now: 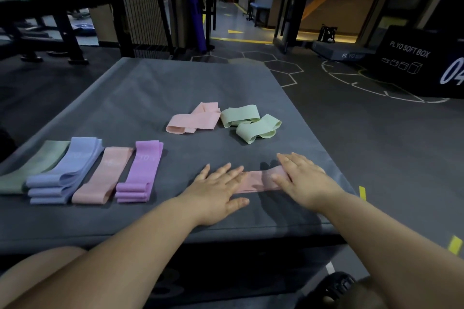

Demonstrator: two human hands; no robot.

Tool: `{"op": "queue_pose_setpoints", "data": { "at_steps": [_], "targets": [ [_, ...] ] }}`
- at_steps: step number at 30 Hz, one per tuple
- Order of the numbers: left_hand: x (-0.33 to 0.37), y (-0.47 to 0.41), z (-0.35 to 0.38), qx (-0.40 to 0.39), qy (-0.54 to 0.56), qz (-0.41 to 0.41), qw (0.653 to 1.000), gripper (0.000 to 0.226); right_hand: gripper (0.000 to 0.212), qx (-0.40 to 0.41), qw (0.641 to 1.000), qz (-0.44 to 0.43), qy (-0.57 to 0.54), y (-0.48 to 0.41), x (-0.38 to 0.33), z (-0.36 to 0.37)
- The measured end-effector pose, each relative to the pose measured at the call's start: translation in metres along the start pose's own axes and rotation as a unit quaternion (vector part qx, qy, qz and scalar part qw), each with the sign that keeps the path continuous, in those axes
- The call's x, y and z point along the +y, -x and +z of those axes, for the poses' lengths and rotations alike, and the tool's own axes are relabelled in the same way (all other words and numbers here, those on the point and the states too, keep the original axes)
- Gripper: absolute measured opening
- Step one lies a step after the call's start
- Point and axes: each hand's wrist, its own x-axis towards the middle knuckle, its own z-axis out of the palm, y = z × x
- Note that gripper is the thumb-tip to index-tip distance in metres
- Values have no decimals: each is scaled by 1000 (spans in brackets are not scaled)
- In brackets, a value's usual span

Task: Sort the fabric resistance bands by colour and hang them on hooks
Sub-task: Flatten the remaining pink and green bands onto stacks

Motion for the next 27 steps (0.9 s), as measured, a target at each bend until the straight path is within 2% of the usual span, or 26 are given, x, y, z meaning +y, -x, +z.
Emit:
{"op": "queue_pose_setpoints", "data": {
  "at_steps": [4, 10, 12, 14, 16, 18, 21, 23, 27],
  "targets": [
    [1, 0, -1, 3, 12, -2, 1000, 68, 40, 75, 991, 102, -44, -9, -2, -11],
    [1, -2, -4, 20, 83, -8, 996, 60, 38, -13, 987, 150, -59, -19, -7, -11],
    [0, -3, -8, 49, 152, -17, 987, 57, 38, -19, 984, 160, -72, -22, -7, -11],
    [-2, -4, -13, 111, 201, -52, 972, 53, 38, -25, 981, 166, -100, -24, -7, -12],
    [-6, -4, -17, 170, 198, -110, 959, 45, 35, -28, 978, 163, -129, -24, -4, -11],
    [-11, -3, -19, 180, 167, -149, 958, 34, 26, -18, 972, 157, -172, -24, -2, -11],
    [-11, -2, -20, 167, 158, -155, 961, 20, 13, 8, 954, 155, -258, -24, 1, -12],
    [-9, -2, -20, 165, 175, -151, 959, 10, 12, 0, 938, 153, -311, -23, 3, -14],
    [-9, 1, -25, 155, 227, -152, 949, 9, 11, -27, 871, 157, -464, -19, 2, -21]
  ]
}}
